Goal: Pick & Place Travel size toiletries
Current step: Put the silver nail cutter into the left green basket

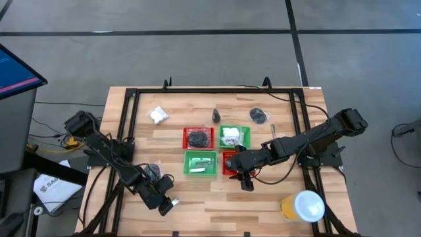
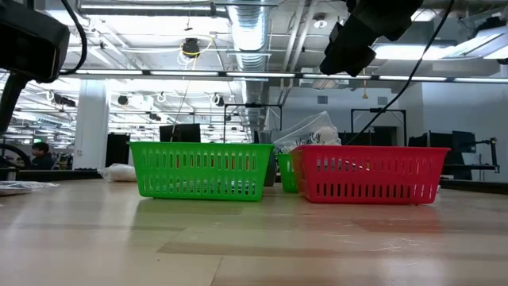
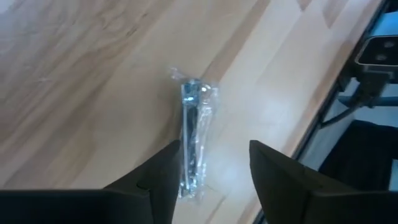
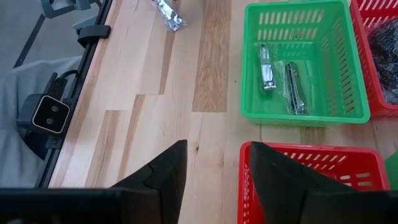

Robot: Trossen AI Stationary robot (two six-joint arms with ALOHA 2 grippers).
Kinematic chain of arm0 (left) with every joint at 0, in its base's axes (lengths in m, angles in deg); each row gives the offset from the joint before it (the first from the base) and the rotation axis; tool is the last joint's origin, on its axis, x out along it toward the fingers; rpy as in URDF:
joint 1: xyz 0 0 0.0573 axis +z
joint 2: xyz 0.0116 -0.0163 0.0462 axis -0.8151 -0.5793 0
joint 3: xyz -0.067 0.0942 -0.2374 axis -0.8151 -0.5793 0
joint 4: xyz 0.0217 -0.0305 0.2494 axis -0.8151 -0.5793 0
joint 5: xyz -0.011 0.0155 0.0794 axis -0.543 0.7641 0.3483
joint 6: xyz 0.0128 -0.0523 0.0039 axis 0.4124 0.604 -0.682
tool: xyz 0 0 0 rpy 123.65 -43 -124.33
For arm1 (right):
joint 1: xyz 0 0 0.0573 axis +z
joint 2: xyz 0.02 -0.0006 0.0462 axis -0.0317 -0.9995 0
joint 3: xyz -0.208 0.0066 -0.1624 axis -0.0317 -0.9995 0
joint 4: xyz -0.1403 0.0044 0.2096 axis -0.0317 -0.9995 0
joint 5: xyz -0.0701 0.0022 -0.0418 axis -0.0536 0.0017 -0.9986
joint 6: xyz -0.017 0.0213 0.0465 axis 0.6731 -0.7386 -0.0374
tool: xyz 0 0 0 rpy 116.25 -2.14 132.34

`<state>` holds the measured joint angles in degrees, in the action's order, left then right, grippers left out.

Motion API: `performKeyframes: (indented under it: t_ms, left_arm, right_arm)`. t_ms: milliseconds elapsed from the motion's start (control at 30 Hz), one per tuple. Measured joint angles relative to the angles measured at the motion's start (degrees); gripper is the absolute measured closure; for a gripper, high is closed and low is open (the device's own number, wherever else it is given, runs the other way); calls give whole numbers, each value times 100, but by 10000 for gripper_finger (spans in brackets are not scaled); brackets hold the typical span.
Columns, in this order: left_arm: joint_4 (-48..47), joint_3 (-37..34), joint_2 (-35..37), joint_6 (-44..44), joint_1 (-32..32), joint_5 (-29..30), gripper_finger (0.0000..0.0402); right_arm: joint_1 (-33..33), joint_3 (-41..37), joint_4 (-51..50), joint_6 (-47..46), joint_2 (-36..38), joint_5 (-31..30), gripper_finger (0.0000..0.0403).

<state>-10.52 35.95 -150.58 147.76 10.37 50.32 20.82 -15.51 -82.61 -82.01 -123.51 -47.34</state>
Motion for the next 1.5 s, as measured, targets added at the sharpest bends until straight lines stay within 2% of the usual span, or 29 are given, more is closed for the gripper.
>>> performKeyframes:
  t_ms: [533, 833, 1000, 1167, 1333, 1500]
  left_arm:
    - [-58, 302, -909, 11, 0, -41, 240]
    - [-252, 472, -1139, -34, 4, -192, 265]
    - [-318, 468, -1148, -423, -4, -150, 299]
    - [-442, 466, -1150, -421, -4, -141, 379]
    - [-435, 446, -1074, -426, -9, -90, 390]
    - [-617, 418, -721, -612, -11, 227, 396]
  right_arm:
    - [0, 0, 6, 0, -2, -1, 239]
    - [-1, 1, 7, 0, -2, 0, 239]
    - [-1, 0, 22, 0, -2, 0, 239]
    - [-2, 0, 39, 1, -2, 0, 239]
    - [-2, 1, 39, 2, -2, 0, 239]
    - [-2, 0, 42, 4, -2, -2, 239]
